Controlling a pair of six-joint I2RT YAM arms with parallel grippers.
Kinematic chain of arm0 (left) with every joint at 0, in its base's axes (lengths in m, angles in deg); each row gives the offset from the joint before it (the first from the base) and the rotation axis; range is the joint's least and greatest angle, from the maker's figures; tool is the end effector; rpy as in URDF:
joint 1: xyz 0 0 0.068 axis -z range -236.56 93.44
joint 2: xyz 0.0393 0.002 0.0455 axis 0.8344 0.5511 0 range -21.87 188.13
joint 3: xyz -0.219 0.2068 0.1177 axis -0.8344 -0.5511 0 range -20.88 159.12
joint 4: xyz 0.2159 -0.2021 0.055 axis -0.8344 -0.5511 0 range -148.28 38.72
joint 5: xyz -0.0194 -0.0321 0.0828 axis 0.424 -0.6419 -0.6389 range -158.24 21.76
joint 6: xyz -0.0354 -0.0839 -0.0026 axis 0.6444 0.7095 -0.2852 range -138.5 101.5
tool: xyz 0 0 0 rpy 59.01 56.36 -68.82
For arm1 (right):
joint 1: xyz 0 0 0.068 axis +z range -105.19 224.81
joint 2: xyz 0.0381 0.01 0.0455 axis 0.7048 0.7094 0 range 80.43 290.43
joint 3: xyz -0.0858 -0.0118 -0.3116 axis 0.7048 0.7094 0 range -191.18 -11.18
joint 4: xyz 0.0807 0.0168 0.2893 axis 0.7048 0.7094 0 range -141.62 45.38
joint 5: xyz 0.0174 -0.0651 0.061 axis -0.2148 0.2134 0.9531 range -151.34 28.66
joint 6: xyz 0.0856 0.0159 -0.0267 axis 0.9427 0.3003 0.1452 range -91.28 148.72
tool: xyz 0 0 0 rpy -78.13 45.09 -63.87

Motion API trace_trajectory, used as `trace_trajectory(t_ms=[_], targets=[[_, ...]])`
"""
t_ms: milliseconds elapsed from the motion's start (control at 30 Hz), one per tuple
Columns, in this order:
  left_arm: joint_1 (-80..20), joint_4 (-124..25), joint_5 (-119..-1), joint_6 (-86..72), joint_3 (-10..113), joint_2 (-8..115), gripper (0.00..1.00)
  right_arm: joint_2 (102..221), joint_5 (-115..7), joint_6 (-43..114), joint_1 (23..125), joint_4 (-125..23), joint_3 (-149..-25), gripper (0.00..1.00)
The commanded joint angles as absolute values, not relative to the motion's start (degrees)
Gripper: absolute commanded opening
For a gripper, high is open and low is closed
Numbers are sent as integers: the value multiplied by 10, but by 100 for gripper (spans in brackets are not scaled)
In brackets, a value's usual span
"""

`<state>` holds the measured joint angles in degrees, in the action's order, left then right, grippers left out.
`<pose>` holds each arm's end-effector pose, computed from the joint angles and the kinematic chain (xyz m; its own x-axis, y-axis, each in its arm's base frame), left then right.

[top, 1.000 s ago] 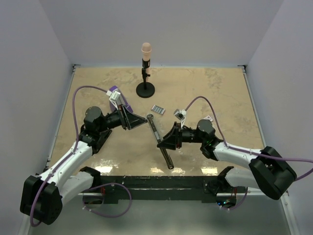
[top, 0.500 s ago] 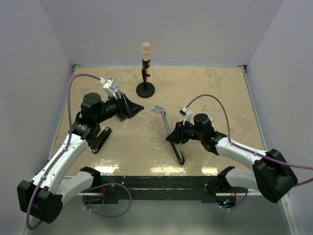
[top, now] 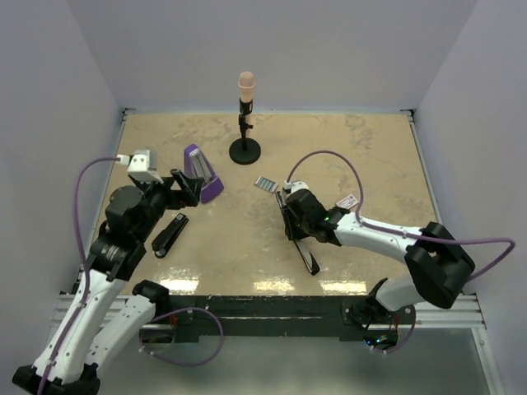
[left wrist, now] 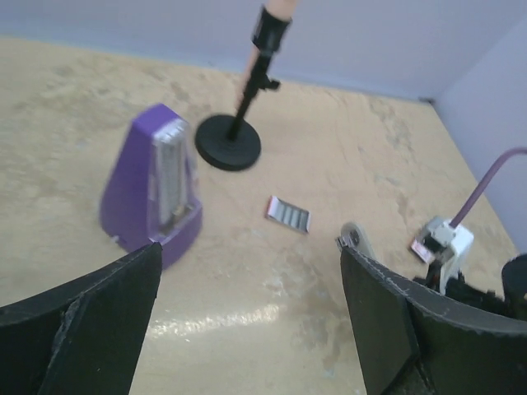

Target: Unload the staples from the stapler

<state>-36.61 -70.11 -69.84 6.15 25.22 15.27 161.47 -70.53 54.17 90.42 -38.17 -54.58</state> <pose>0.1842 -0.0644 0.3815 -0.2778 -0.3426 -0.8975 0.2193 0.8870 -0.4065 0.2412 0.2278 0.1779 -0.7646 -0.1745 -0.6204 -0.3395 0.9273 0.1576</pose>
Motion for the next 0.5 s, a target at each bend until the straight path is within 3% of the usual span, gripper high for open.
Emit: trace_trajectory(t_ms=[0, 467], targets=[[-368, -704, -854, 59, 239, 72, 95, 1660, -864, 575, 946, -302, -617, 0], [-367, -725, -942, 84, 233, 2, 97, 1833, -1058, 676, 1096, -80, -771, 0]])
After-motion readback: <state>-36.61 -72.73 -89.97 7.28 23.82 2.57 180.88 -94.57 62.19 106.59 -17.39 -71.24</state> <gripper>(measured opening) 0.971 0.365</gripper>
